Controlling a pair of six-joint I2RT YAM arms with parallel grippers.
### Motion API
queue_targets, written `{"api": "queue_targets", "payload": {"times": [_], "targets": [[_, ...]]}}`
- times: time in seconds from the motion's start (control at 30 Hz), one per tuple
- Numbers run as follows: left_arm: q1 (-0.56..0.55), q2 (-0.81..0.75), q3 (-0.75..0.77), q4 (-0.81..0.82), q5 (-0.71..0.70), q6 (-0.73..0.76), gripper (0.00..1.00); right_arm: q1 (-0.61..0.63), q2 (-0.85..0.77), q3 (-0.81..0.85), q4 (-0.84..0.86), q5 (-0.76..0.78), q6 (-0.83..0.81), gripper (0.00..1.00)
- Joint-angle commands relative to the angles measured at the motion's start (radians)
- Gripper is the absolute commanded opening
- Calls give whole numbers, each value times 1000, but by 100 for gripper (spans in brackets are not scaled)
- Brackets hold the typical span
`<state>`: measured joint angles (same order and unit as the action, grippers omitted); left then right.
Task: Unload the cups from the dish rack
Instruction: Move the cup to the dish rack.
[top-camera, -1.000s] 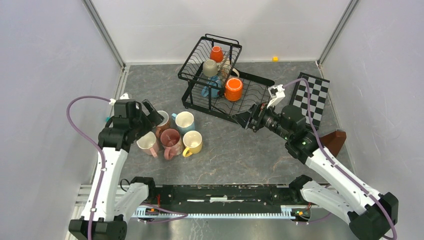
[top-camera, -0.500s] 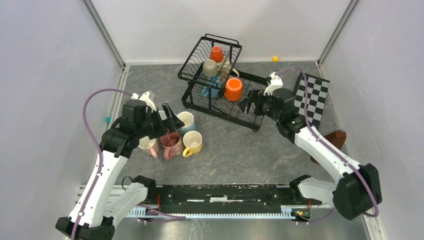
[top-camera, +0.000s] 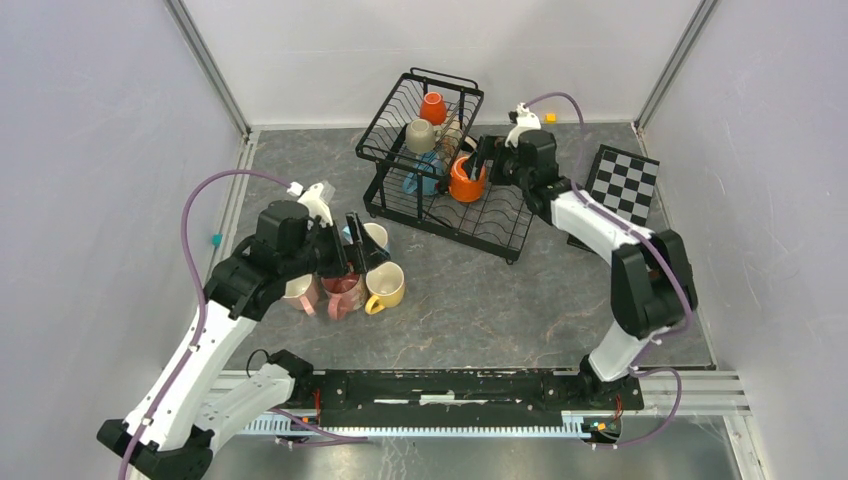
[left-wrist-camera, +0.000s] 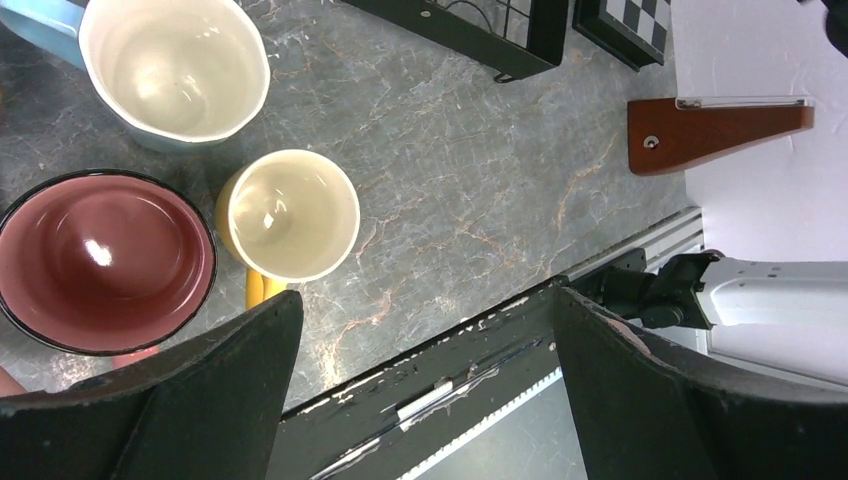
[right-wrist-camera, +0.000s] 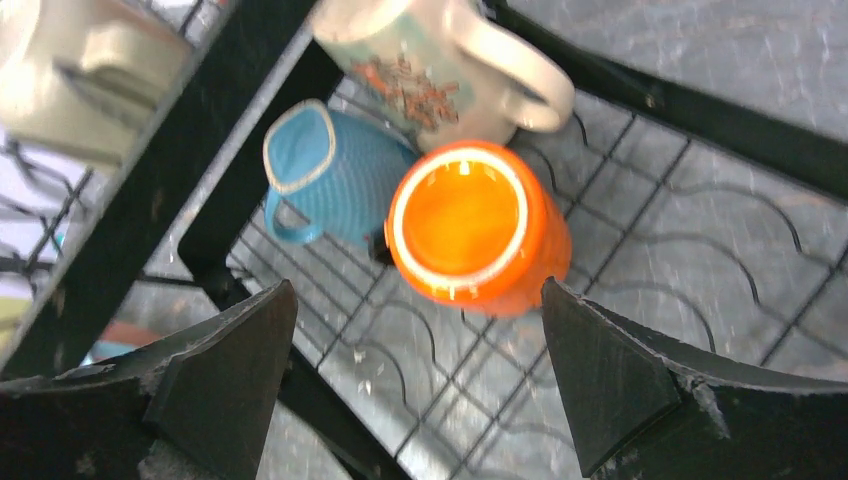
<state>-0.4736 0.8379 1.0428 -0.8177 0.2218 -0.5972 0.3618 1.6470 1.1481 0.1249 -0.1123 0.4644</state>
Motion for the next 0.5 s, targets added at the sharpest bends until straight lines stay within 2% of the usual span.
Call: {"api": "queue_targets", "payload": {"times": [0.0, 0.2, 0.47], "targets": [[-6, -26, 61, 17, 28, 18, 100, -6, 114, 166, 83, -12, -39, 98], [-5, -46, 72, 0, 25, 19, 100, -5, 252, 305, 75, 7, -61, 98], [-5, -41, 72, -3, 28, 16, 100, -5, 302, 288, 129, 5, -79, 98]]}}
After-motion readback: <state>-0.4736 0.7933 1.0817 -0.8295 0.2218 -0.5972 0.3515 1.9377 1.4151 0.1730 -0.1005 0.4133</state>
